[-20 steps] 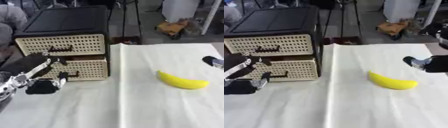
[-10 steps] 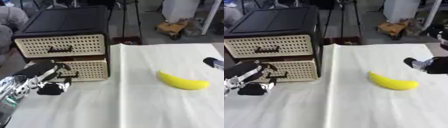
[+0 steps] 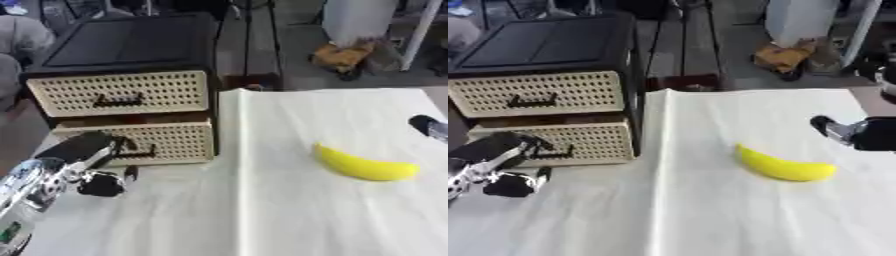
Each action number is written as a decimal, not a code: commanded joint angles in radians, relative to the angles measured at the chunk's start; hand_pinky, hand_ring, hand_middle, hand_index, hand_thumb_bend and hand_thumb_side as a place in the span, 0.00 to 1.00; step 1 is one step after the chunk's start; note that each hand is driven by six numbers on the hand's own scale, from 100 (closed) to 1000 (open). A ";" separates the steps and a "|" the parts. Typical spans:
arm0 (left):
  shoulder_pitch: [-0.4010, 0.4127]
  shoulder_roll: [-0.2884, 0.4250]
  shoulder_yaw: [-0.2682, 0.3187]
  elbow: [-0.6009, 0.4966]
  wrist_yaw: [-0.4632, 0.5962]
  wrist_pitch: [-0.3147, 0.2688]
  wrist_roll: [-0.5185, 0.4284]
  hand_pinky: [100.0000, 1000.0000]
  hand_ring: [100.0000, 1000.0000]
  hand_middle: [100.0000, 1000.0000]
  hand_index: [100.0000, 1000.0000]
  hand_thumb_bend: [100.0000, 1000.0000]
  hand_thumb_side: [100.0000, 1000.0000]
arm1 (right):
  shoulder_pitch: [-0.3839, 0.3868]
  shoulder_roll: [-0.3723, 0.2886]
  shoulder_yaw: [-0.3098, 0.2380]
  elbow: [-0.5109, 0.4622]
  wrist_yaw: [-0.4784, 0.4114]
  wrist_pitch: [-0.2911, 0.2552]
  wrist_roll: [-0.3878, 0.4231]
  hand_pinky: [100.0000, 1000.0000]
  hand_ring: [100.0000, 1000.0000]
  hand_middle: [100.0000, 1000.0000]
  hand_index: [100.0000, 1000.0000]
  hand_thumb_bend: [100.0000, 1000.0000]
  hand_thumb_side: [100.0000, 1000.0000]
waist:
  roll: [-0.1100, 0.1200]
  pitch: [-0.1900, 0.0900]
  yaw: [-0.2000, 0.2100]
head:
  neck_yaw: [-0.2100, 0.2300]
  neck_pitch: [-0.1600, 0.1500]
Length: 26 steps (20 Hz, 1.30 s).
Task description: Pick up objects from table and place into drawer.
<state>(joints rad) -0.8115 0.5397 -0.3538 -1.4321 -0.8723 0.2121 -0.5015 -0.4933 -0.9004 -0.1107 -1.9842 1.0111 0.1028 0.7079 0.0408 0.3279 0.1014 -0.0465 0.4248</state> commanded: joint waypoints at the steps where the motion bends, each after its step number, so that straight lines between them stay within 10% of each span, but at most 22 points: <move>1: -0.023 0.007 0.016 0.020 -0.039 -0.005 0.015 0.00 0.00 0.00 0.85 0.02 0.34 | -0.016 -0.015 -0.007 -0.016 -0.003 0.002 -0.003 0.83 0.94 0.86 0.90 0.39 0.87 | -0.003 -0.016 -0.003 | 0.004 -0.014; 26: -0.036 -0.027 0.036 0.153 -0.106 0.004 0.021 0.00 0.00 0.00 0.77 0.02 0.35 | -0.013 -0.004 -0.007 -0.016 -0.010 0.006 0.000 0.84 0.94 0.86 0.89 0.38 0.86 | -0.001 -0.006 -0.022 | 0.015 -0.027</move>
<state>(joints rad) -0.8348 0.4964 -0.3276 -1.2760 -0.9713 0.2159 -0.4828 -0.4976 -0.8843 -0.1050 -1.9842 1.0084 0.1049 0.7099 0.0420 0.3391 0.0798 -0.0360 0.4061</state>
